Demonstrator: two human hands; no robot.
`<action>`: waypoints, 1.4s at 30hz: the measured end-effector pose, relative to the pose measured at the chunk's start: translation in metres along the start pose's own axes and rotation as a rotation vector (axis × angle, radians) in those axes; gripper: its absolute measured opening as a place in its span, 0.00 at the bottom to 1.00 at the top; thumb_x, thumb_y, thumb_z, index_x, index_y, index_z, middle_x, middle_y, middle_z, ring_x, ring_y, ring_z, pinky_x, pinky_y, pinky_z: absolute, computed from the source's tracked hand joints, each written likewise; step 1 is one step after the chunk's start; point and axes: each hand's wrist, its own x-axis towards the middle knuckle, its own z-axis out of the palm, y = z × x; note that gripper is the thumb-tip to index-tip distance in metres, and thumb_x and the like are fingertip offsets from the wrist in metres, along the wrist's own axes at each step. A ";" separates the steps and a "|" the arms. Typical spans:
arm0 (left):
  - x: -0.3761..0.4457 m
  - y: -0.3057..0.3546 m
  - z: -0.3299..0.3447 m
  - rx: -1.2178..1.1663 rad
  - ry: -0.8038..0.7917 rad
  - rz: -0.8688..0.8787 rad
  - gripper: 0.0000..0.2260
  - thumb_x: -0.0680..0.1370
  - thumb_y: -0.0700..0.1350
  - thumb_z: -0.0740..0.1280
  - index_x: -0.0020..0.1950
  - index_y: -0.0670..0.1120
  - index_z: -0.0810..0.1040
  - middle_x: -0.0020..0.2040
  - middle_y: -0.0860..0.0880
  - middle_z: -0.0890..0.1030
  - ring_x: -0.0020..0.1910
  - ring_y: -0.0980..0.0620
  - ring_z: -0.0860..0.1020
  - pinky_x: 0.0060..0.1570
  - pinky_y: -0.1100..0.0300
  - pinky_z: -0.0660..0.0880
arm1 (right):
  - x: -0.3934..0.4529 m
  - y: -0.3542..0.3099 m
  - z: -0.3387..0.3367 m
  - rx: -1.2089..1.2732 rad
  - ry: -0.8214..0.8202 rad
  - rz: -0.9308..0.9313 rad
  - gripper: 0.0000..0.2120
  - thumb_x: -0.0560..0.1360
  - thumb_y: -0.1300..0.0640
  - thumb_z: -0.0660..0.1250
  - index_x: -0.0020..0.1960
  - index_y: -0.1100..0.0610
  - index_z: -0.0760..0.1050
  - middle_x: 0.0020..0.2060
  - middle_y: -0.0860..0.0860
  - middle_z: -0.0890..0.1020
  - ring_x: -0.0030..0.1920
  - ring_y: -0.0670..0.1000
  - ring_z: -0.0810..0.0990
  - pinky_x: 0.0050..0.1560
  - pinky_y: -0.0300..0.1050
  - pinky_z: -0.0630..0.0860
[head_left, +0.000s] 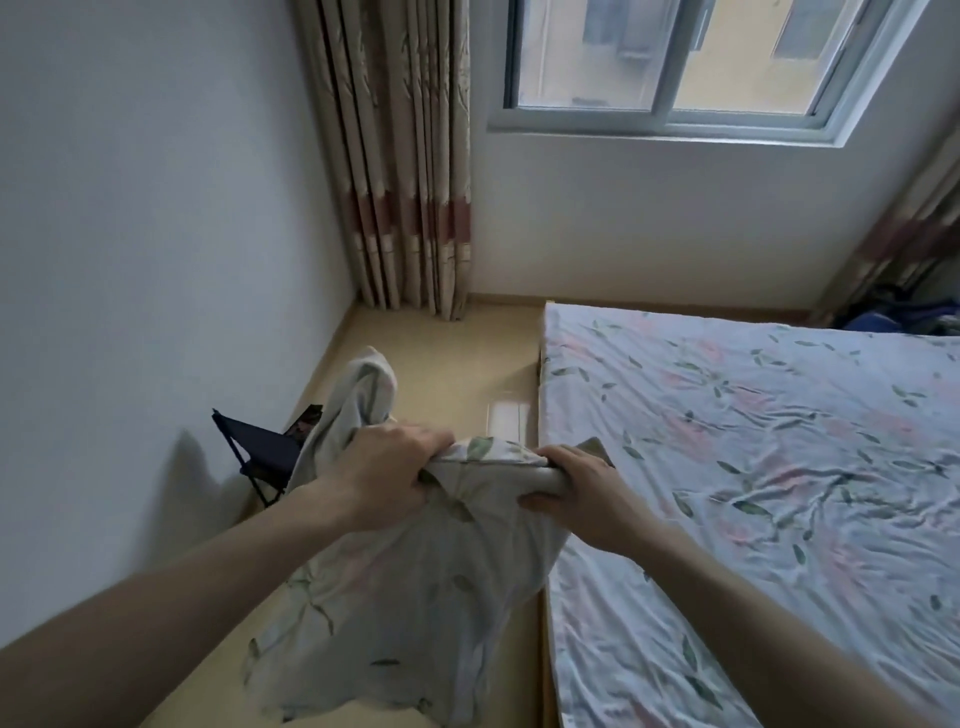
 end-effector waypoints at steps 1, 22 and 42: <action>0.007 -0.009 0.001 0.003 -0.003 0.005 0.05 0.72 0.44 0.64 0.43 0.52 0.68 0.37 0.56 0.71 0.36 0.53 0.66 0.35 0.57 0.62 | 0.009 0.000 0.002 0.001 0.015 0.003 0.16 0.74 0.39 0.71 0.59 0.40 0.76 0.53 0.39 0.80 0.51 0.44 0.77 0.52 0.47 0.74; 0.364 -0.152 0.003 -0.058 -0.095 0.074 0.11 0.72 0.50 0.69 0.42 0.58 0.67 0.39 0.58 0.76 0.41 0.55 0.76 0.40 0.55 0.71 | 0.292 0.127 -0.111 -0.009 0.251 0.115 0.07 0.75 0.45 0.71 0.43 0.42 0.73 0.40 0.40 0.78 0.44 0.46 0.77 0.45 0.51 0.75; 0.720 -0.375 -0.032 -0.097 -0.022 0.212 0.10 0.72 0.53 0.70 0.45 0.54 0.69 0.39 0.59 0.77 0.41 0.53 0.77 0.39 0.55 0.70 | 0.661 0.211 -0.204 -0.169 0.392 0.131 0.08 0.77 0.45 0.71 0.46 0.49 0.78 0.42 0.41 0.79 0.44 0.45 0.75 0.40 0.41 0.68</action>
